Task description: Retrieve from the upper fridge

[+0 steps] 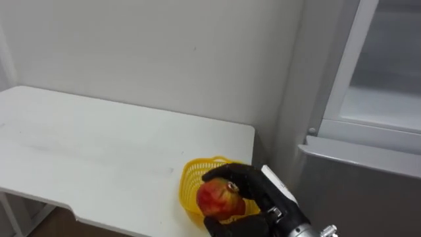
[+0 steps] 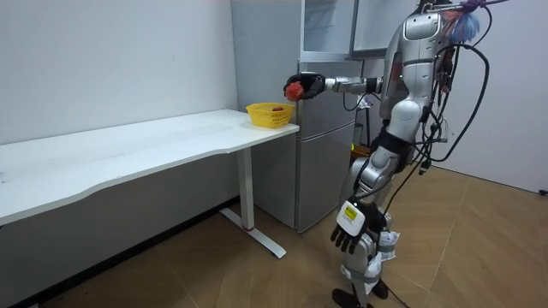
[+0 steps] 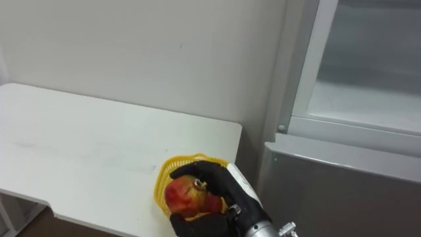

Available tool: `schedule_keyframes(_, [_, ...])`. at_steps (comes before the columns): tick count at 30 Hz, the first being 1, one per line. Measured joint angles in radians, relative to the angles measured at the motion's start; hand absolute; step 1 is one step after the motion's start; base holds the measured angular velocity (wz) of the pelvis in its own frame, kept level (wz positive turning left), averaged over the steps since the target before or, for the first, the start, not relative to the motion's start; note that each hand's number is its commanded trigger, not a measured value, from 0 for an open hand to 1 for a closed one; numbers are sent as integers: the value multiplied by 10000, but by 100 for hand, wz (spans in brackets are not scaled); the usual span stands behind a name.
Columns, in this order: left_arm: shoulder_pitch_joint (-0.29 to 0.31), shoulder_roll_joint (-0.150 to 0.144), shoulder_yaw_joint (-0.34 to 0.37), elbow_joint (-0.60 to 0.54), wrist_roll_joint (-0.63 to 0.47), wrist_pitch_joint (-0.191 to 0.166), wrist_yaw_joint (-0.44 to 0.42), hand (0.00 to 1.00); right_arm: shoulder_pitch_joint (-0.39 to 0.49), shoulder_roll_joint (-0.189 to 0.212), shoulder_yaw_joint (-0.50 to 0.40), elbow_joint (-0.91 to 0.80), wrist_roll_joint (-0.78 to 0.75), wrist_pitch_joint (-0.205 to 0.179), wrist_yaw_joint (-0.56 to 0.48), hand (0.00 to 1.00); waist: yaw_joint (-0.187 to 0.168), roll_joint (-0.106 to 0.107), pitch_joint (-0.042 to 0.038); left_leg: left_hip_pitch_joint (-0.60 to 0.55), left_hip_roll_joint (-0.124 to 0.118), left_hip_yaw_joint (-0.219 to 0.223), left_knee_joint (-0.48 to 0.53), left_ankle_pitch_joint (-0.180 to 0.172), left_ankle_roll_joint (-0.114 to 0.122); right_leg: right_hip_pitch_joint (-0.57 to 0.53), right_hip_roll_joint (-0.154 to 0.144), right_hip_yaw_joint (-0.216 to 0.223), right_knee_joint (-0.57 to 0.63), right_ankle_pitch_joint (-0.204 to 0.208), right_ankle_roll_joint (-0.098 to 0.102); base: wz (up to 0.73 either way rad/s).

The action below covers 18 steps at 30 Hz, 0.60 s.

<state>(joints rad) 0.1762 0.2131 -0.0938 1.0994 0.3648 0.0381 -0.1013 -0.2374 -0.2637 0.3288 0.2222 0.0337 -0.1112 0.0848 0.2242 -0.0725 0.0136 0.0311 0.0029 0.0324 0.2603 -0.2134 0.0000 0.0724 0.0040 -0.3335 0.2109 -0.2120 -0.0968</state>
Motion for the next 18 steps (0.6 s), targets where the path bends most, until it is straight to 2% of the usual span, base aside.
schedule_keyframes(11, [248,-3,27,-199,0,9,-9,0,-243,-37,-36,828,-44,25,-239,100,14,-14,-12,68,-28,-94,0,1,2,150,-15,-93,-28,-62,20,2])
schedule_keyframes(18, [500,-15,37,-524,-3,82,-48,0,-1088,56,-112,1583,-79,32,-534,100,5,-38,14,81,-61,-237,81,1,3,263,-34,-224,-71,-64,25,5])
